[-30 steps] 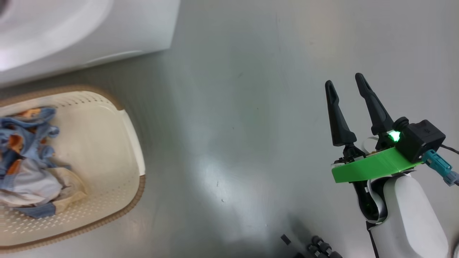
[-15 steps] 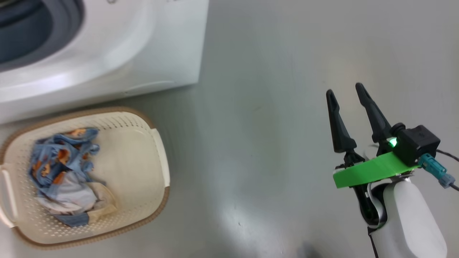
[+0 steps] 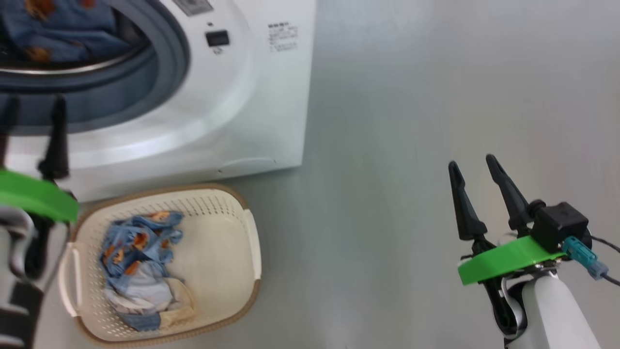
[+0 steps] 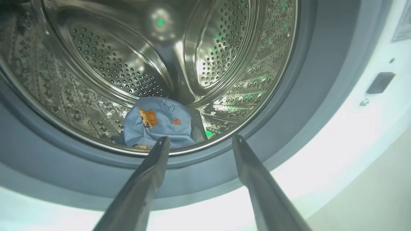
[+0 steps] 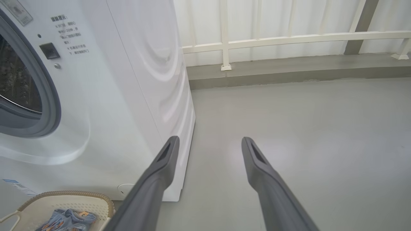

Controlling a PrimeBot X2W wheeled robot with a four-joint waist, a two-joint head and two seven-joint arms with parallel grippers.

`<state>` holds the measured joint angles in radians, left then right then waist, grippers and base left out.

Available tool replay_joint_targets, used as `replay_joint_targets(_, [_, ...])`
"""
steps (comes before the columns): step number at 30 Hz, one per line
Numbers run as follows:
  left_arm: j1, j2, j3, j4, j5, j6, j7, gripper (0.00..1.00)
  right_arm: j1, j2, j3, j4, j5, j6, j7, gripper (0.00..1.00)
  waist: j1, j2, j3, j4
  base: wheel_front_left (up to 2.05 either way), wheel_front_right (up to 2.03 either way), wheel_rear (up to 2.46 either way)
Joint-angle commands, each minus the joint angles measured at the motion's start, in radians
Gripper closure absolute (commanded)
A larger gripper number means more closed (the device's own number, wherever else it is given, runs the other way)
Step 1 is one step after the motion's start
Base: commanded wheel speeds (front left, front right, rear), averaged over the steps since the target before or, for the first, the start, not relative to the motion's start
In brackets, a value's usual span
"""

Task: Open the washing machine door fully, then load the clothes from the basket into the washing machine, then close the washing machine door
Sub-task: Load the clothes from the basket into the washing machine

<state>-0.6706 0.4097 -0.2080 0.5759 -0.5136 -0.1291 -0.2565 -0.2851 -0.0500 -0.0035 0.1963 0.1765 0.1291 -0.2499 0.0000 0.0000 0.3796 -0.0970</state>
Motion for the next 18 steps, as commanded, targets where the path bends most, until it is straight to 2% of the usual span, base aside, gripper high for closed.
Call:
replay_joint_targets(1, [0.042,0.031,0.049,-0.044,0.015,-0.001,-0.005,0.0,0.025,0.0,0.015,-0.015,-0.012,0.002,-0.012,0.0,0.0,0.0,-0.093,0.055,0.0,0.0,0.0])
replay_joint_targets(8, [0.243,-0.041,0.116,-0.15,0.042,0.006,-0.005,0.0,0.074,0.0,0.002,0.005,-0.02,0.002,-0.012,0.0,0.0,0.0,-0.191,0.1,0.0,0.0,0.0])
replay_joint_targets(18, [0.449,-0.144,0.194,-0.287,0.119,0.048,-0.005,0.0,0.126,0.0,0.001,0.022,-0.015,0.002,-0.012,0.0,0.0,0.0,-0.286,0.125,0.0,0.0,0.0])
